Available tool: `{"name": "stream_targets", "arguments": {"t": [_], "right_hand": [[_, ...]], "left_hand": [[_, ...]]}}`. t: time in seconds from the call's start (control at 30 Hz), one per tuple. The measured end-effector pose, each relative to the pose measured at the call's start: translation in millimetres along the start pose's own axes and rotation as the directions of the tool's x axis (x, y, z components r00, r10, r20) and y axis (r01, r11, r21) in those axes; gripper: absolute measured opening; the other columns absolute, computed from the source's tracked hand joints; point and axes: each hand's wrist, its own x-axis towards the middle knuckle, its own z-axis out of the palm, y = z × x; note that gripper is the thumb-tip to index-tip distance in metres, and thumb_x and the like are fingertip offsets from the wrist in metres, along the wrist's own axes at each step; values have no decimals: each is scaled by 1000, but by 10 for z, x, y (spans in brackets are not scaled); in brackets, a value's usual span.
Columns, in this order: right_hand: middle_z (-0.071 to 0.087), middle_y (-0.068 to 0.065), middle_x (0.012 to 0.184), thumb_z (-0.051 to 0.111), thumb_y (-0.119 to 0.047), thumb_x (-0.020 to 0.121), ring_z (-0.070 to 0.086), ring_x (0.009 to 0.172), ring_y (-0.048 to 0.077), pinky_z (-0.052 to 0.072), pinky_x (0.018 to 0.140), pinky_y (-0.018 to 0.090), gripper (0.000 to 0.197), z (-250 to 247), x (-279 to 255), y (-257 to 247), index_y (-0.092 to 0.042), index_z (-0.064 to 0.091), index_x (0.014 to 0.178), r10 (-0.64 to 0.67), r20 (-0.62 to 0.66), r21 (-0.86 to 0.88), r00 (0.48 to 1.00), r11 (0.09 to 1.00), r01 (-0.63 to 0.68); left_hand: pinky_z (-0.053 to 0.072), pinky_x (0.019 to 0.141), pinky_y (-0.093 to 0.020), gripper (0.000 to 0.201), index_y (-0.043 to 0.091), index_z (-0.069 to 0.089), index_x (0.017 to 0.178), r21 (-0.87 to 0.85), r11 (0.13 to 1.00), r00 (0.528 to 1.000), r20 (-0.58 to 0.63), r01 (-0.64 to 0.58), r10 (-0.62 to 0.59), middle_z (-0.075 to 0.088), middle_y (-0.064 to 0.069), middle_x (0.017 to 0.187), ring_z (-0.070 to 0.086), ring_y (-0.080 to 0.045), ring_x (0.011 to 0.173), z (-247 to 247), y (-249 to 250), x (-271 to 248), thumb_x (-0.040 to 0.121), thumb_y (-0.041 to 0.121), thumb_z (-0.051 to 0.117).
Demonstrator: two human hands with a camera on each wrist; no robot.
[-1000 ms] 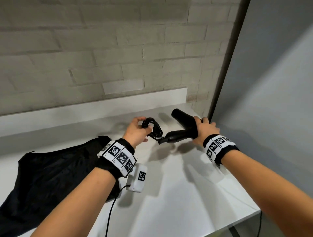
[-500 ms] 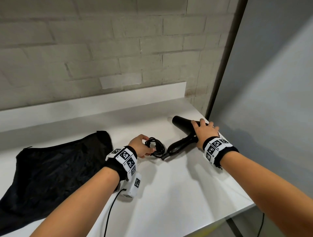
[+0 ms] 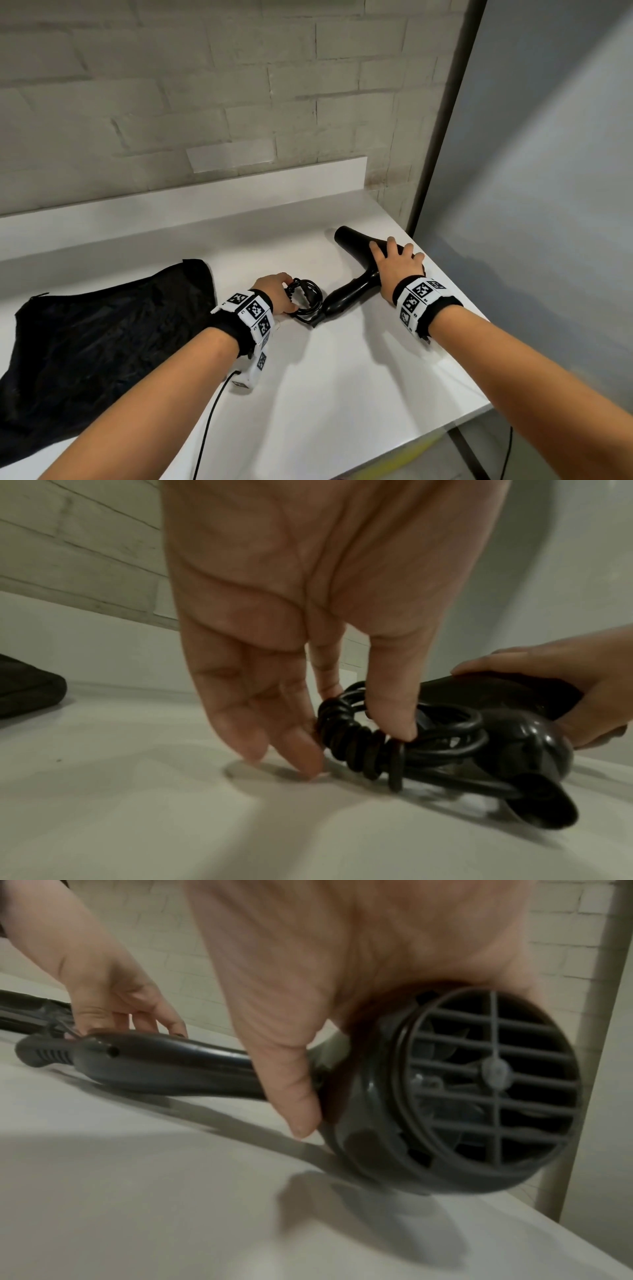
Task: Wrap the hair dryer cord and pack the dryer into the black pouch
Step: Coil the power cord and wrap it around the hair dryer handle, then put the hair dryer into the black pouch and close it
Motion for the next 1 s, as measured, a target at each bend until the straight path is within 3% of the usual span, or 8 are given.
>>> {"name": "stream_targets", "arguments": {"t": [0.1, 0.23, 0.33, 0.43, 0.6, 0.7, 0.8, 1.0], "right_hand": [[12, 17, 149, 65, -18, 71, 28, 125, 45, 33, 102, 54, 95, 12, -20, 20, -25, 3, 143, -21, -11, 3, 1000, 1000, 21], [9, 16, 150, 62, -21, 73, 24, 129, 44, 29, 106, 55, 92, 5, -68, 26, -26, 3, 143, -25, 4, 66, 1000, 998, 24], [2, 12, 152, 62, -23, 72, 12, 136, 42, 22, 110, 58, 92, -46, -94, 47, -30, 4, 142, -32, 63, 182, 998, 983, 20], [2, 13, 152, 60, -24, 73, 3, 138, 42, 13, 111, 60, 85, -134, -193, -17, -28, 11, 142, -26, 84, 236, 996, 972, 6], [25, 12, 144, 56, -18, 75, 21, 133, 36, 25, 110, 53, 62, -424, -307, -431, -20, 36, 133, -136, -123, 313, 983, 935, 169], [39, 9, 136, 52, -17, 81, 41, 121, 30, 40, 101, 40, 46, -649, -330, -809, -17, 45, 127, -280, -172, 489, 945, 808, 328], [54, 8, 122, 51, -17, 84, 54, 104, 23, 43, 86, 27, 37, -829, -351, -1295, -15, 51, 120, -494, -177, 553, 851, 666, 501], [57, 7, 119, 53, -20, 86, 55, 102, 22, 39, 83, 26, 33, -975, -247, -2100, -15, 53, 118, -667, -63, 499, 743, 624, 602]], "left_hand": [[43, 94, -25, 57, 23, 47, 132, 54, 998, 1000, -10, 14, -13, 60, -5, 125, 55, -20, 114, -8, 2, -26, 78, 27, 66], [39, 102, -27, 71, 20, 29, 145, 94, 994, 999, 7, 50, -51, 48, -7, 141, 45, -24, 130, 7, -1, -112, 82, 30, 61], [37, 103, -28, 72, 16, 25, 145, 111, 993, 998, 30, 49, -53, 44, -8, 144, 42, -25, 132, 2, -15, -173, 84, 33, 58], [38, 95, -27, 59, 16, 39, 138, 155, 988, 1000, 27, 11, -15, 50, -8, 139, 46, -26, 127, -16, -67, -270, 85, 37, 56], [35, 103, -28, 60, 21, 38, 139, 236, 972, 999, 32, -1, -7, 48, -6, 140, 43, -22, 130, -156, -357, -496, 86, 43, 54], [38, 103, -30, 59, 24, 38, 139, 359, 933, 998, 53, 7, -27, 49, -4, 139, 45, -22, 129, -304, -645, -664, 86, 46, 52], [40, 103, -31, 58, 21, 44, 136, 521, 852, 988, 103, 43, -113, 51, -5, 138, 48, -24, 127, -541, -1044, -815, 85, 49, 51], [43, 102, -38, 68, 27, 33, 142, 554, 787, 956, -57, 271, -289, 42, -11, 140, 48, -30, 126, -1057, -1956, -844, 82, 50, 56]]}}
